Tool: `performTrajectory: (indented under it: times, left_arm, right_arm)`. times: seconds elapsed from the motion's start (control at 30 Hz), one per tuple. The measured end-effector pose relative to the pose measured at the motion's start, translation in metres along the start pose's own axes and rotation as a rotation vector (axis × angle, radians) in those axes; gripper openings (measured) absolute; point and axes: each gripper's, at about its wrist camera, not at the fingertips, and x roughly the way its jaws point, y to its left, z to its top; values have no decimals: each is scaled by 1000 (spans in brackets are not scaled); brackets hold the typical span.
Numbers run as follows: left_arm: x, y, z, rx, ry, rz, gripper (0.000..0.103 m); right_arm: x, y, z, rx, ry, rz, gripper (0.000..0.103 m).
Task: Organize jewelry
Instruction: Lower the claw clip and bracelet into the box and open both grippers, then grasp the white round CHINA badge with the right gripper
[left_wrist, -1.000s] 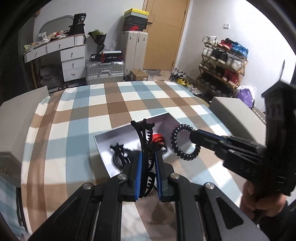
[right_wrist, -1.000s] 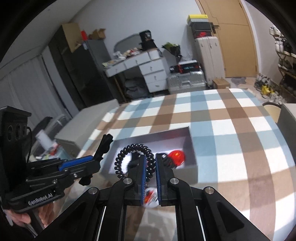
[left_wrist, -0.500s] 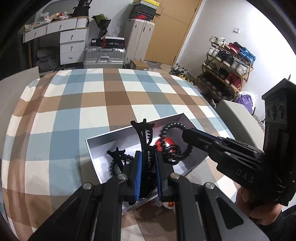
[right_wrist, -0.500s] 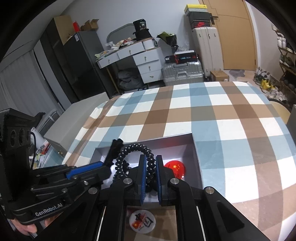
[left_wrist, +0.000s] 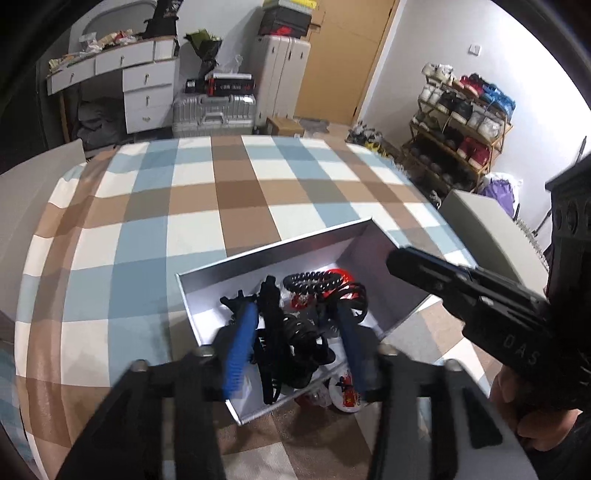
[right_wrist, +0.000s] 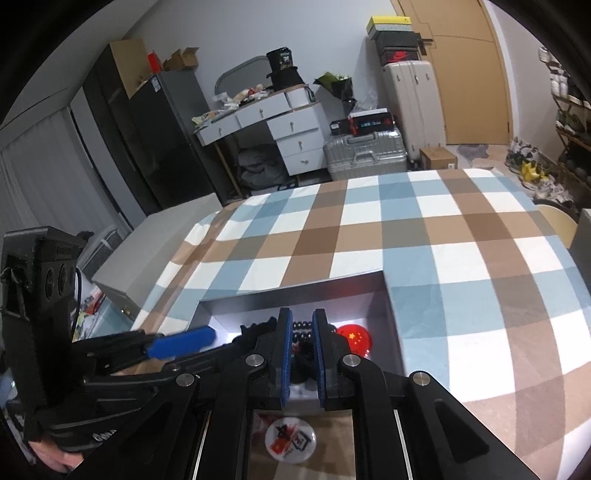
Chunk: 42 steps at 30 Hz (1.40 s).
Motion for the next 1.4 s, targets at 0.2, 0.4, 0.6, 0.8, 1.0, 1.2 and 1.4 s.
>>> performTrajectory:
  times: [0.2,0.4,0.6,0.8,1.0,1.2,1.4]
  left_arm:
    - [-10,-3,-1,0,-16,13,51]
    - [-30,-10,-7,17,-83,47,54]
    - [-49,-13,-15,17,-174,85,72]
    - [-59,-16,-25,17,-219,117,81]
    - [-59,-14,-47,-19,-206,122,86]
    - [-39,-2,-81,-51,-119,102,86]
    - [-29,16,-105,-146,-44,87,86]
  right_arm:
    - [-21,0,-9,13,-14,3,25]
    - [-43,1,-19,21,-58,6,32]
    - [-61,3,-30,26,-95,6,43]
    - [-75,9,-46,19,-122,20,63]
    - [-77,16,-65,-18,-123,7,82]
    - [-46,8,-86,-20,-1,8,91]
    - [-15,3,-96,-12,96,-11,91]
